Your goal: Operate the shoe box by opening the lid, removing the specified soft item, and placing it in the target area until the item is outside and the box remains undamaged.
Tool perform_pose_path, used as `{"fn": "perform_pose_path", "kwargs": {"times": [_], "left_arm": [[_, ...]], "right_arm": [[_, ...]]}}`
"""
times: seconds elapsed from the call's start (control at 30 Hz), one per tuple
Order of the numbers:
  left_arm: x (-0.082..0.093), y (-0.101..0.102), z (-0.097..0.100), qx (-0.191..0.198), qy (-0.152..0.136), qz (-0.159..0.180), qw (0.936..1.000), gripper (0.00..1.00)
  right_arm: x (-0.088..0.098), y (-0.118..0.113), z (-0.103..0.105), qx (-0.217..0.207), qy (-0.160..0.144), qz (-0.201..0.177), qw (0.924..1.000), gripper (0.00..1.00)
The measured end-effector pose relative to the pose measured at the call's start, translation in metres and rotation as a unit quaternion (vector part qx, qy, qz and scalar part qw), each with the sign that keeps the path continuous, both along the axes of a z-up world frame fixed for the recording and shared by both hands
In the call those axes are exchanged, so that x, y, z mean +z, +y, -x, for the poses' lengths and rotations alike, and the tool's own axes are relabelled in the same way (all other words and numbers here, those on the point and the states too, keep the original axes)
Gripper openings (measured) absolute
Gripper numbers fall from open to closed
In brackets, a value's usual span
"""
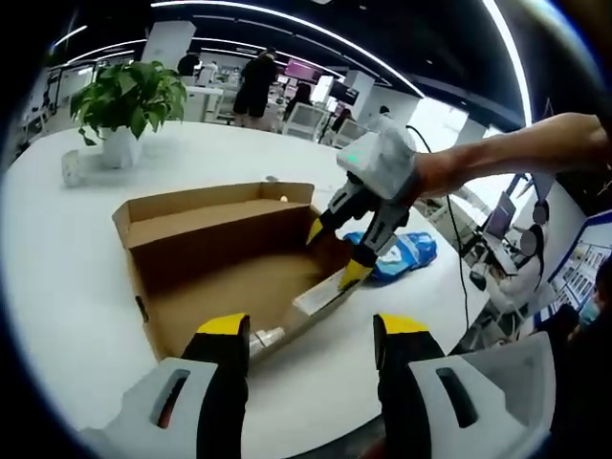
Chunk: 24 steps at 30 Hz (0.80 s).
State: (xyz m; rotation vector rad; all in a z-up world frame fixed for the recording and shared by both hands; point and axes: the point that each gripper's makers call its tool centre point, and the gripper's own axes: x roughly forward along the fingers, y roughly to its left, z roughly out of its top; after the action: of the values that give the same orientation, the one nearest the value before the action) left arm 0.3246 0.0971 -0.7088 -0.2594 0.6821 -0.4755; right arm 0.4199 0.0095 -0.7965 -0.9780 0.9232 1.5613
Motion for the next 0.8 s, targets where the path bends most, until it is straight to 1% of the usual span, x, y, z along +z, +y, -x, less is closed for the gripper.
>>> {"fn": "perform_pose_path", "kwargs": {"times": [0.23, 0.33, 0.37, 0.4, 0.43, 0.5, 0.63, 0.7, 0.73, 0.8], "left_arm": [[-0.005, 0.0, 0.002, 0.002, 0.005, 0.002, 1.0, 0.53], [-0.007, 0.001, 0.003, 0.002, 0.007, 0.003, 1.0, 0.53], [-0.008, 0.0, 0.003, 0.002, 0.008, 0.003, 1.0, 0.53], [-0.008, 0.0, 0.003, 0.002, 0.008, 0.003, 1.0, 0.53], [-0.008, 0.0, 0.003, 0.001, 0.008, 0.003, 1.0, 0.53], [-0.008, -0.001, 0.003, 0.001, 0.008, 0.003, 1.0, 0.53], [-0.007, -0.002, 0.002, -0.001, 0.008, 0.003, 1.0, 0.53], [-0.007, -0.002, 0.002, -0.002, 0.008, 0.003, 1.0, 0.53], [-0.007, -0.002, 0.002, -0.002, 0.008, 0.004, 1.0, 0.53], [-0.007, -0.001, 0.001, -0.001, 0.009, 0.005, 0.9999, 0.53]], "right_arm": [[0.0, -0.004, -0.009, -0.009, -0.006, 0.002, 0.9999, 0.52], [0.001, -0.004, -0.008, 0.0, -0.008, 0.005, 1.0, 0.51], [0.001, -0.002, -0.006, 0.003, -0.003, 0.002, 1.0, 0.51], [0.002, 0.003, 0.001, 0.007, 0.016, -0.008, 0.9998, 0.52], [0.003, 0.005, 0.005, 0.013, 0.018, -0.01, 0.9997, 0.52], [0.0, 0.006, 0.005, 0.032, 0.007, -0.004, 0.9995, 0.49], [-0.007, 0.01, 0.006, 0.049, -0.009, 0.011, 0.9987, 0.47], [-0.012, 0.012, 0.003, 0.051, -0.019, 0.016, 0.9984, 0.48], [-0.013, 0.013, 0.003, 0.051, -0.02, 0.016, 0.9984, 0.49], [-0.013, 0.015, 0.006, 0.048, -0.018, 0.015, 0.9986, 0.44]]}}
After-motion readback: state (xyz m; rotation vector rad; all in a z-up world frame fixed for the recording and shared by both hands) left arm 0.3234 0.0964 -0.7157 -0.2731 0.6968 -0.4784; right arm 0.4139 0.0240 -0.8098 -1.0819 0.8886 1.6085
